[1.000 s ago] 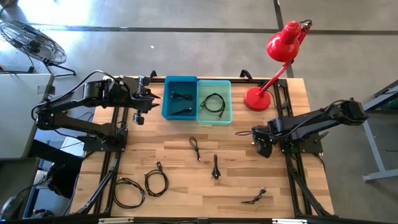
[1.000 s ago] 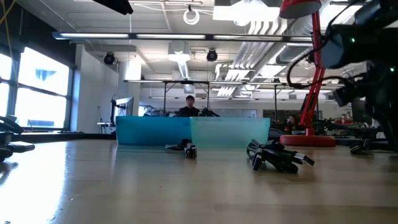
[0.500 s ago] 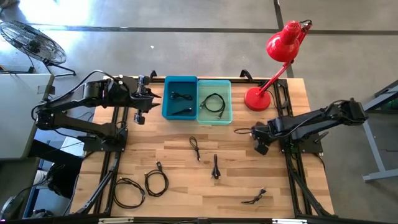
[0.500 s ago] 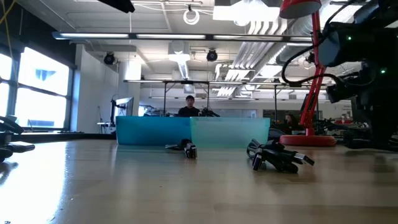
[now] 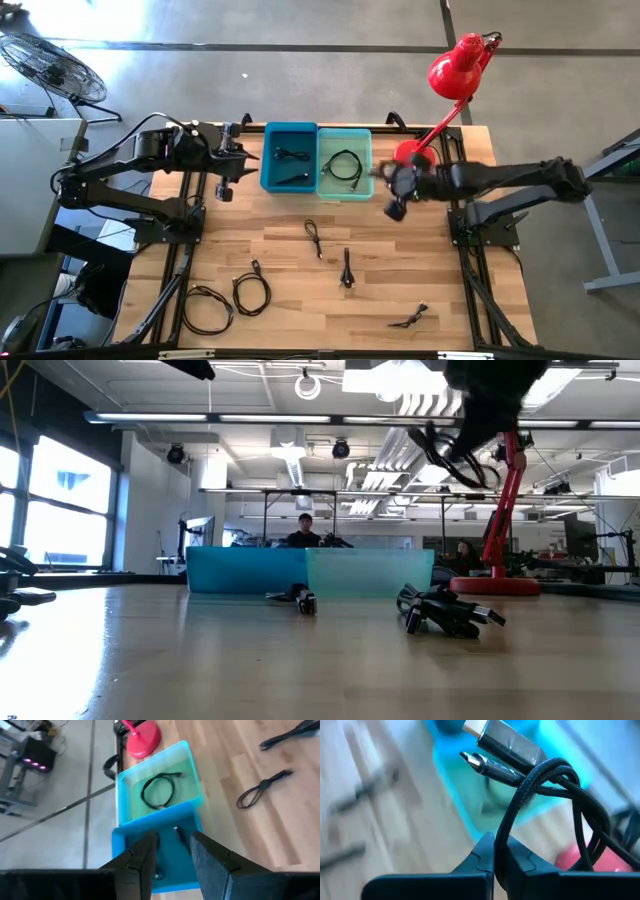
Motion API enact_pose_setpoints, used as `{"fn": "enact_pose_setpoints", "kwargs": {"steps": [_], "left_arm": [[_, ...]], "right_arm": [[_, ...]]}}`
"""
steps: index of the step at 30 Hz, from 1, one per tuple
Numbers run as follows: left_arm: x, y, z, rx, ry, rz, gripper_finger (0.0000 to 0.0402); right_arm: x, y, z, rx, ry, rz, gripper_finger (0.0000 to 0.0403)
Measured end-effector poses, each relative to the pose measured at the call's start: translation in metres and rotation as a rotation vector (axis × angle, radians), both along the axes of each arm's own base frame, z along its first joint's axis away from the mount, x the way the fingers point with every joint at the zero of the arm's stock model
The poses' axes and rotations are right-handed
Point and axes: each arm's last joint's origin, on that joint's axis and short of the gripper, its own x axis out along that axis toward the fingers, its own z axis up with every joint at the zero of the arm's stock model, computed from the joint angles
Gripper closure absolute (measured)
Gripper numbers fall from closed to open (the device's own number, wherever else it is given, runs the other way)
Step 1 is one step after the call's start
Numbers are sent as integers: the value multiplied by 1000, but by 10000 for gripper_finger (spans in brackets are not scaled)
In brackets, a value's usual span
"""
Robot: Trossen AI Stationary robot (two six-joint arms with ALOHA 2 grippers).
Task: Pick & Place USB Port
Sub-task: Put the black USB cable into the green bin
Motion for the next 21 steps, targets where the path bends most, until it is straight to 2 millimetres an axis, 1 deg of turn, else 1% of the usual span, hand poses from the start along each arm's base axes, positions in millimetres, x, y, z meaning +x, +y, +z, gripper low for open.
{"fn": "enact_pose_setpoints", "kwargs": {"steps": [2, 4, 7, 9, 11, 15, 18, 21], "left_arm": [[0, -1, -1, -36, 2, -18, 284], [-1, -2, -2, -74, 11, -35, 284], [-3, -3, -5, -113, 35, -35, 284], [-4, -3, -6, -132, 47, -20, 284], [-5, -4, -7, -151, 56, -5, 284], [-6, -4, -8, -171, 68, 12, 284], [-6, -4, -8, -187, 64, 25, 284], [-7, -4, -9, -203, 76, 39, 284]], "right_arm": [[7, -11, 15, -45, -62, 16, 398], [17, -22, 25, -74, -117, 38, 398], [36, -39, 32, -80, -175, 88, 398], [50, -52, 30, -70, -188, 129, 398], [65, -64, 21, -38, -165, 153, 398], [94, -89, -8, 71, -91, 176, 399], [109, -103, -30, 120, -37, 169, 399], [120, -113, -49, 147, 15, 151, 399]]}}
